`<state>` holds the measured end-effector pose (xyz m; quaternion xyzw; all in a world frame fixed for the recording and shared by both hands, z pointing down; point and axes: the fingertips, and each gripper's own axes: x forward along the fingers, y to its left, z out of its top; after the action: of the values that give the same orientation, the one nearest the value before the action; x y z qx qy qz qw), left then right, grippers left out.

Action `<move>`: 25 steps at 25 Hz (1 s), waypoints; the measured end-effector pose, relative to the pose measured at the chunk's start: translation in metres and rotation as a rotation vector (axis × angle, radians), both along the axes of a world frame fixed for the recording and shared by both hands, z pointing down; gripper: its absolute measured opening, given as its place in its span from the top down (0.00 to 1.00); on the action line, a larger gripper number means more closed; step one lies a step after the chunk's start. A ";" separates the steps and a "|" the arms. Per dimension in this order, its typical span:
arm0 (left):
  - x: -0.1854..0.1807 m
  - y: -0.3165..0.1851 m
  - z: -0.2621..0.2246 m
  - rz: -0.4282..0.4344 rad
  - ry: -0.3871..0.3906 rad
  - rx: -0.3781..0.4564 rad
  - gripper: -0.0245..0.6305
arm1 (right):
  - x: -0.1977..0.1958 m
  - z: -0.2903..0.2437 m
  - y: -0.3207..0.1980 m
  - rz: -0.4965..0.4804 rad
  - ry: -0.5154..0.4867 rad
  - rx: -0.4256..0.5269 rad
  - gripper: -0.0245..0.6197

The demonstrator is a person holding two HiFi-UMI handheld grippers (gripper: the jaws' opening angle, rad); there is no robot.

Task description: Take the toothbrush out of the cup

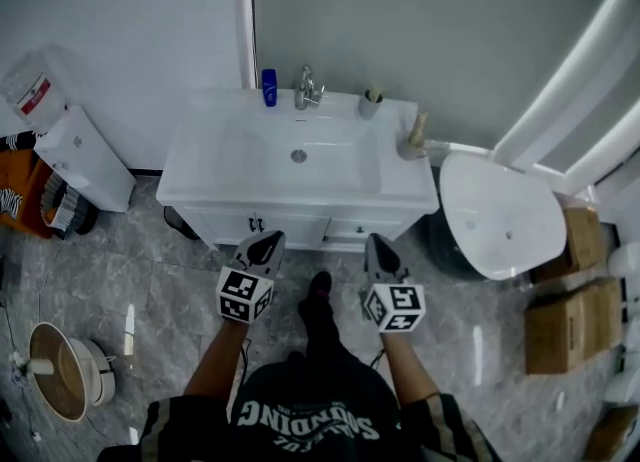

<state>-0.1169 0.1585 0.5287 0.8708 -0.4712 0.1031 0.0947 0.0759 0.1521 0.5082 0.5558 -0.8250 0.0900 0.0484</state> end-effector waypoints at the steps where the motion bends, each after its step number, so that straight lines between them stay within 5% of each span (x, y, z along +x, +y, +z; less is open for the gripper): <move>1: -0.001 -0.010 0.001 -0.002 -0.004 -0.002 0.96 | -0.001 0.002 -0.012 -0.001 -0.004 0.000 0.97; 19: 0.012 -0.264 -0.021 -0.035 -0.045 -0.003 0.96 | 0.007 -0.008 -0.287 -0.053 -0.034 -0.028 0.97; 25: 0.019 -0.312 -0.019 -0.046 -0.036 -0.021 0.96 | -0.001 -0.011 -0.342 -0.092 -0.022 -0.030 0.97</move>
<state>-0.0983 -0.1537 0.5102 0.8568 -0.4916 0.1212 0.0976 0.0745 -0.1898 0.4970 0.5153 -0.8488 0.1060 0.0515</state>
